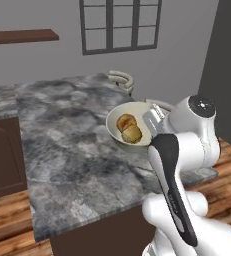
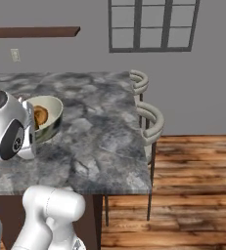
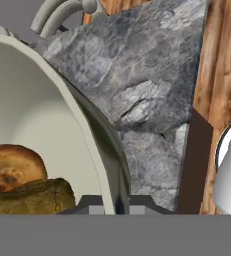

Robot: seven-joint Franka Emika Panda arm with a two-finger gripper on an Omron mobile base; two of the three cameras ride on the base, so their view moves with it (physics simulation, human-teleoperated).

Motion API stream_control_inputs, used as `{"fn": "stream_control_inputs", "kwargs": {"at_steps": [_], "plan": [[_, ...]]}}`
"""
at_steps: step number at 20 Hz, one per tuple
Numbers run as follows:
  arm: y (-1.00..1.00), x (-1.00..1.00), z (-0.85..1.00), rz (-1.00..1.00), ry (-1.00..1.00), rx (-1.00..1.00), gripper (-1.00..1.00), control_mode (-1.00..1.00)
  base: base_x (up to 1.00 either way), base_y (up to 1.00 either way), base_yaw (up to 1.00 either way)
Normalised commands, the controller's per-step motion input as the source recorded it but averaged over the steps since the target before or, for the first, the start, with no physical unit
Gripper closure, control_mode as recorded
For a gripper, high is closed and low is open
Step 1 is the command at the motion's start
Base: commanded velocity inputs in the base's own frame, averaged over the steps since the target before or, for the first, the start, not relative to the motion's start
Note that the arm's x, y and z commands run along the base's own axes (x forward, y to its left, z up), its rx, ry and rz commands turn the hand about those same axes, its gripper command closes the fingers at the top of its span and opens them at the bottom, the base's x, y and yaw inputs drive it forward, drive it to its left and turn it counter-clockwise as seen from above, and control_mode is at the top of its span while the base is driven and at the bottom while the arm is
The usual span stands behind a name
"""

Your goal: Pick up the heated bread from the toaster oven and place it in the bowl. Then move the bread bowl to the dining counter.

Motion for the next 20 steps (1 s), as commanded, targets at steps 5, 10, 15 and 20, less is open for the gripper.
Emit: {"fn": "stream_control_inputs", "kwargs": {"at_steps": [5,10,15,20], "plan": [[0.13,0.98,-0.27,0.0,0.28,0.0,1.0,-1.0,0.0,0.0,0.0],[0.05,1.0,-0.44,0.1,0.28,0.0,1.0,-1.0,0.0,0.0,0.0],[0.0,1.0,-0.45,0.18,0.1,0.0,1.0,-1.0,0.0,0.0,0.0],[0.09,1.0,-0.77,0.14,-0.03,-0.07,1.0,-1.0,0.0,0.0,0.0]]}}
